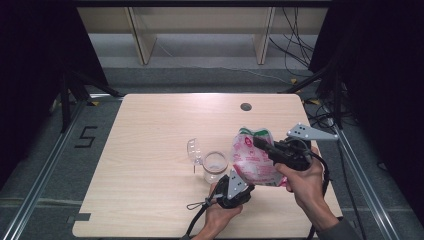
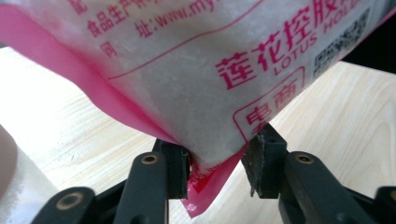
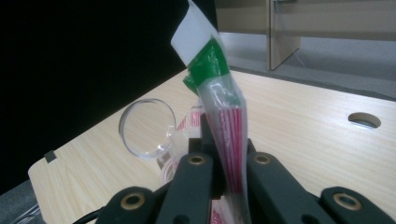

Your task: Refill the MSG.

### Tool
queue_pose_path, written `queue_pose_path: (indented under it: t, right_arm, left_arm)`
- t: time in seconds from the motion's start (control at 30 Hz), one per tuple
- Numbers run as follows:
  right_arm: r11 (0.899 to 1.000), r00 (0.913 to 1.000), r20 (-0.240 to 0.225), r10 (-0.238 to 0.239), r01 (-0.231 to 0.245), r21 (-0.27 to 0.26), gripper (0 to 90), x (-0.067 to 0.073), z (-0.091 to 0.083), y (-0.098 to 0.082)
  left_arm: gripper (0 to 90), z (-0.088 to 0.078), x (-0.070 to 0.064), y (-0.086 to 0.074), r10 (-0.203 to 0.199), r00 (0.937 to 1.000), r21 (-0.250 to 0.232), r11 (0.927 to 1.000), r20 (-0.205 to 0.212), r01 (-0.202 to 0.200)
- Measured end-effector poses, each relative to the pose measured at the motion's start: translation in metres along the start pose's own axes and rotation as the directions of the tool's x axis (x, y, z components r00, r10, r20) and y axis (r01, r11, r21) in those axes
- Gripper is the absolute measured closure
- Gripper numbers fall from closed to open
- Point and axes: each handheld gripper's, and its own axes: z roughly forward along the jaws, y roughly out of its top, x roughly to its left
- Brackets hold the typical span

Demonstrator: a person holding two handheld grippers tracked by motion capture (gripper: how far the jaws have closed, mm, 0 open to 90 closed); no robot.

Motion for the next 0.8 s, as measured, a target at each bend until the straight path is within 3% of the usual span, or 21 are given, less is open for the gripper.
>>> queue_pose_path:
  t: [0.03, 0.1, 0.2, 0.3, 0.4, 0.43, 0.5, 0.57, 0.63, 0.67, 0.7, 0.73, 0.77, 0.8]
  right_arm:
    - [1.0, 1.0, 0.0, 0.0, 0.0, 0.0, 90.0, 0.0, 0.0, 0.0]
    - [0.999, 0.9994, 0.0, -0.036, 0.036, 0.0, 90.0, 0.001, 0.007, 0.004]
    - [0.999, 0.9995, -0.005, -0.032, 0.032, 0.021, 90.0, 0.004, 0.02, 0.009]
    - [0.999, 0.999, -0.005, -0.043, 0.043, 0.025, 90.0, 0.005, 0.024, 0.01]
    - [0.999, 0.9997, -0.005, -0.026, 0.026, 0.031, 90.0, 0.008, 0.027, 0.01]
    - [0.998, 0.9981, -0.001, -0.062, 0.062, 0.023, 90.0, 0.006, 0.028, 0.011]
    - [0.998, 0.998, -0.005, -0.063, 0.063, 0.025, 90.0, 0.006, 0.029, 0.012]
    - [0.999, 0.9994, -0.009, -0.034, 0.035, 0.034, 90.0, 0.009, 0.031, 0.012]
    - [0.998, 0.9982, 0.001, -0.059, 0.059, 0.032, 90.0, 0.007, 0.031, 0.013]
    - [0.998, 0.9992, 0.0, -0.039, 0.039, 0.039, 90.0, 0.008, 0.031, 0.014]
    - [0.998, 0.9977, -0.005, -0.067, 0.067, 0.022, 90.0, 0.006, 0.033, 0.014]
    - [0.998, 0.9979, -0.004, -0.065, 0.065, 0.026, 90.0, 0.006, 0.033, 0.014]
    - [0.998, 0.9994, -0.009, -0.033, 0.033, 0.044, 90.0, 0.008, 0.032, 0.014]
    - [0.998, 0.9988, 0.001, -0.048, 0.048, 0.035, 90.0, 0.007, 0.033, 0.014]
  left_arm:
    - [64.4, -0.001, 0.0, 0.0, -0.018, 0.9998, -0.005, 0.9998, 0.003, 0.018]
    - [65.4, -0.003, 0.001, 0.0, 0.01, 0.9999, 0.003, 0.9999, 0.007, -0.01]
    - [67.0, -0.005, 0.003, -0.001, -0.001, 0.9998, 0.007, 1.0, 0.018, 0.001]
    - [67.4, -0.006, 0.007, -0.003, -0.002, 0.9998, 0.0, 1.0, 0.022, 0.002]
    - [67.5, -0.009, 0.009, -0.002, -0.005, 0.9999, 0.009, 0.9999, 0.016, 0.004]
    - [67.5, -0.009, 0.009, -0.002, -0.005, 0.9996, 0.003, 1.0, 0.029, 0.005]
    - [67.6, -0.01, 0.008, -0.002, -0.007, 0.9997, 0.009, 0.9999, 0.021, 0.006]
    - [67.7, -0.01, 0.008, -0.001, -0.013, 0.9995, 0.01, 0.9999, 0.029, 0.013]
    - [67.8, -0.009, 0.007, -0.001, -0.016, 0.9992, 0.006, 0.9999, 0.037, 0.016]
    - [67.9, -0.009, 0.006, -0.001, -0.015, 0.9992, 0.007, 0.9999, 0.037, 0.015]
    - [67.9, -0.009, 0.006, -0.001, -0.015, 0.9992, 0.007, 0.9999, 0.038, 0.015]
    - [67.9, -0.008, 0.007, -0.001, -0.016, 0.9988, 0.002, 0.9999, 0.047, 0.015]
    - [67.9, -0.008, 0.007, -0.001, -0.013, 0.9987, 0.004, 0.9999, 0.05, 0.013]
    - [67.9, -0.008, 0.007, -0.001, -0.016, 0.9985, 0.003, 0.9999, 0.052, 0.015]
